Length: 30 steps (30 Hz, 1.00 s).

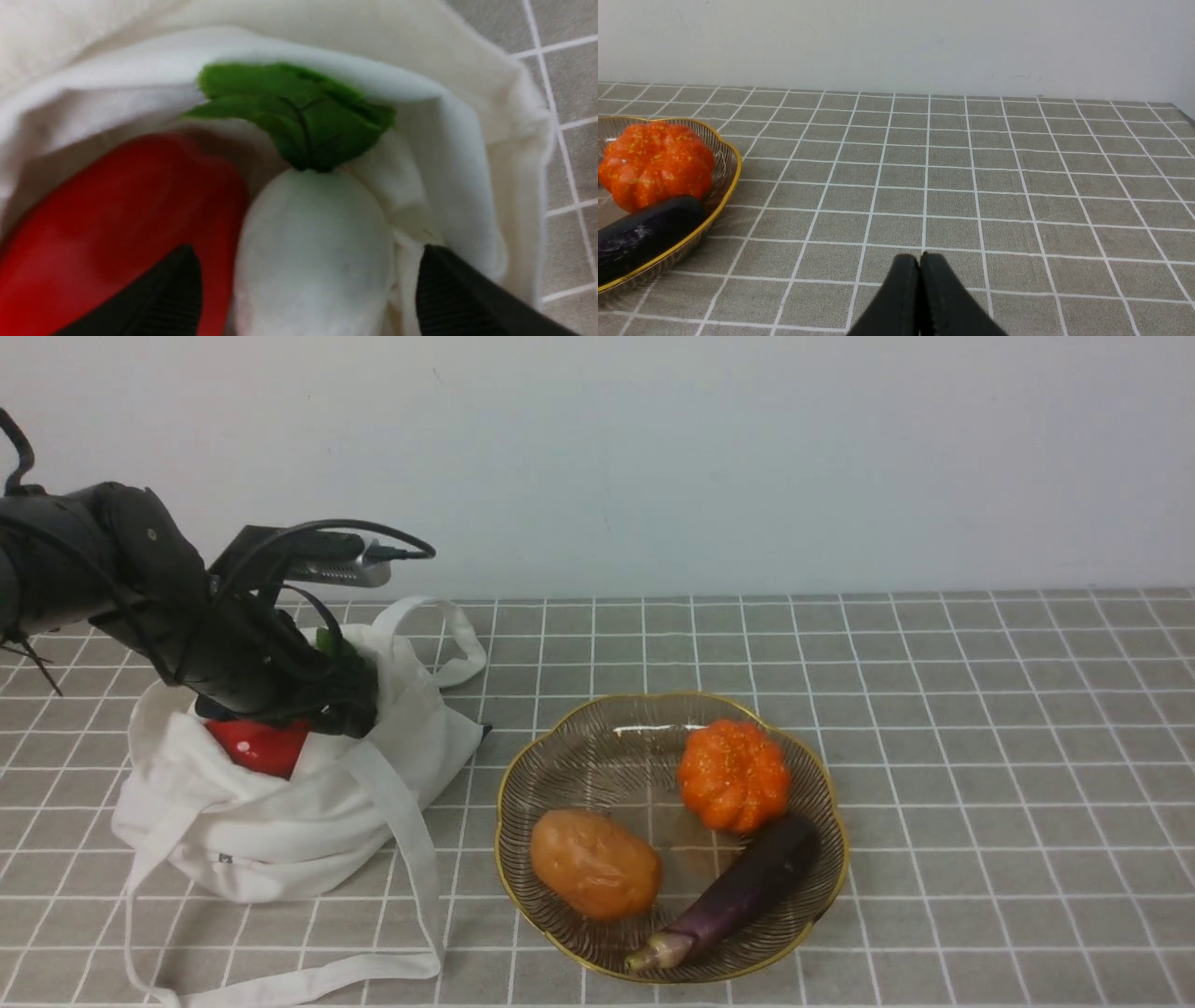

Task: Take vegetables from bag on grey coffee tablecloth place on plate.
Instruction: 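Reach the gripper into the cloth bag toward the vegetables inside, then take the vegetable out of the bag and place it on the dish with the left gripper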

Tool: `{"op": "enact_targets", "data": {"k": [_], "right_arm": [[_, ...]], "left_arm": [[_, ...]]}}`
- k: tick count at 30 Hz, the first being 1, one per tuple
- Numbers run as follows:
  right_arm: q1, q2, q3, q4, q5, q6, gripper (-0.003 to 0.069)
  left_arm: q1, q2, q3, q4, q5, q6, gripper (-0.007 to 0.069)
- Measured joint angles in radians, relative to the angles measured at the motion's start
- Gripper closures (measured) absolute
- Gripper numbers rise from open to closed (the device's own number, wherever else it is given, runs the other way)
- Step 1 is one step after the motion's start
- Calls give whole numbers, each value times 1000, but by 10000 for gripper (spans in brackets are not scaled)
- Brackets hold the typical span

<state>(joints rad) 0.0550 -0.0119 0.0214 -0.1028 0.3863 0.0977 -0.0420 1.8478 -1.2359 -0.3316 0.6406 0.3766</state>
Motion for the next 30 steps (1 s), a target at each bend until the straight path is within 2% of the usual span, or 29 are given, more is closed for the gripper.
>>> {"op": "enact_targets", "data": {"k": [10,14,19,30], "right_arm": [[0,0,0,0,0,0,678],[0,0,0,0,0,0,678],[0,0,0,0,0,0,678],[0,0,0,0,0,0,678]], "left_arm": [[-2,65,-2,-8,-9,0,43],[-2,76,-2,-3,-9,0,187],[-2,28,-2,9,21,0,185],[-2,-312,-1,-21,62,10,185]]}}
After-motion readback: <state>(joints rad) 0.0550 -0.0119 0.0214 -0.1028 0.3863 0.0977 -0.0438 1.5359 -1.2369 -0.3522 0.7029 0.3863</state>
